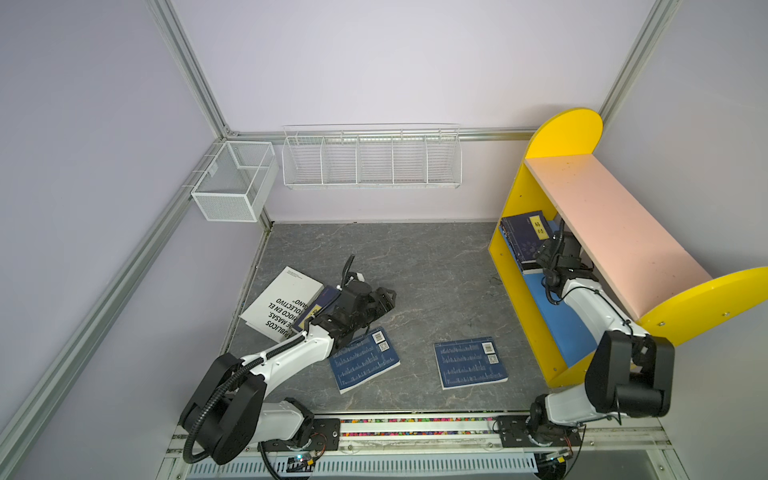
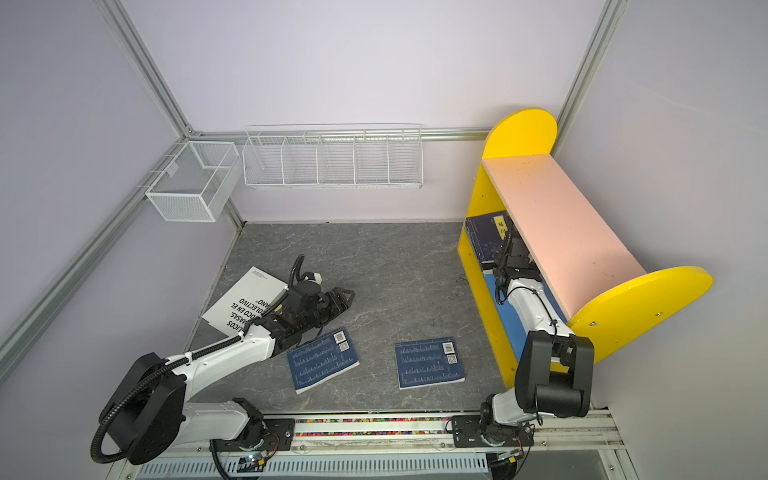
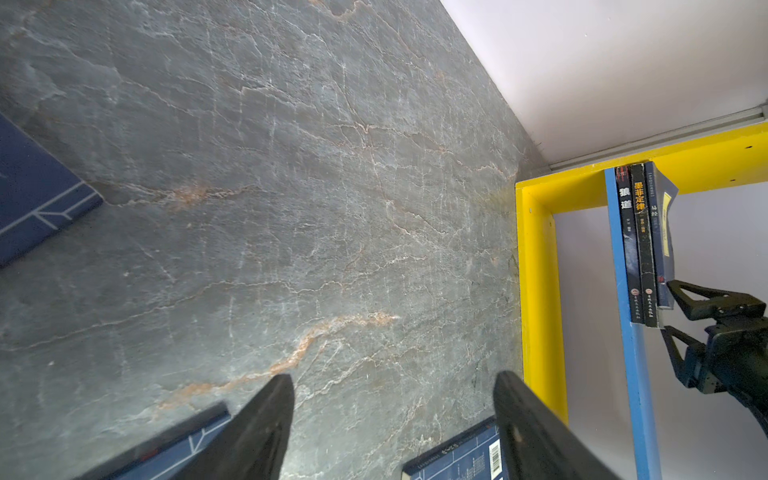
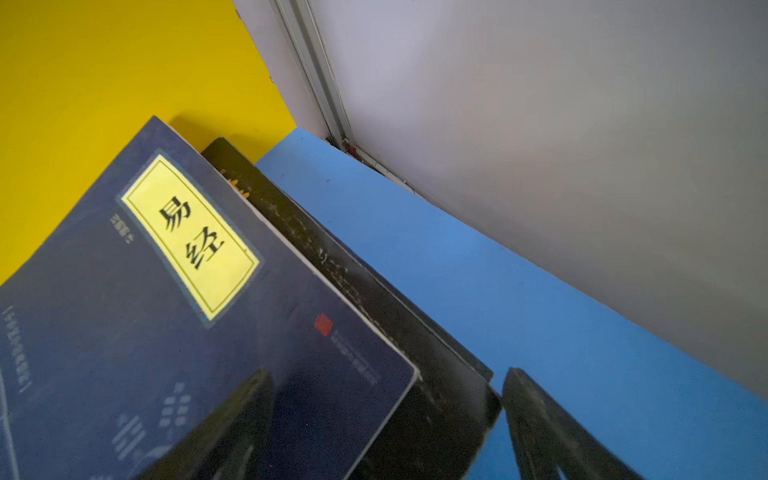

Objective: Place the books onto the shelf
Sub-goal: 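Open the right gripper and release the book on the shelf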

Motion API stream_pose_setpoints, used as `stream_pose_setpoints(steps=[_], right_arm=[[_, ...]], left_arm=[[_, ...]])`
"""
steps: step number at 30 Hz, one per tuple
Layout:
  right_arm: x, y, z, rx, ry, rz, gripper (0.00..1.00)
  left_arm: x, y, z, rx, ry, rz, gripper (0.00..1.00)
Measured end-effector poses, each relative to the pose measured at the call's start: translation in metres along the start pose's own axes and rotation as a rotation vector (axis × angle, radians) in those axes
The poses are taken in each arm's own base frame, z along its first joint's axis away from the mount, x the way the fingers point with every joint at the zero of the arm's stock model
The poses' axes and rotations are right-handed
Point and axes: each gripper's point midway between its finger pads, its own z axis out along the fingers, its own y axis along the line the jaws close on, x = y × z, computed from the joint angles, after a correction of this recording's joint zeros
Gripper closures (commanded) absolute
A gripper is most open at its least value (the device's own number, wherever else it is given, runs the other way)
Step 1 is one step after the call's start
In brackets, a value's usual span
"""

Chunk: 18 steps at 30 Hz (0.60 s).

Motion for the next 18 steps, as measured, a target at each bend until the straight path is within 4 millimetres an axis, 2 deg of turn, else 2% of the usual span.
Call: stream_pose_setpoints(steps=[18], right_arm=[[0.0, 0.017, -0.011, 0.027, -0.174, -0.206, 0.12]], left_arm=[[0.001, -0.001, 0.0, 0.005, 0.007, 0.0, 0.24]])
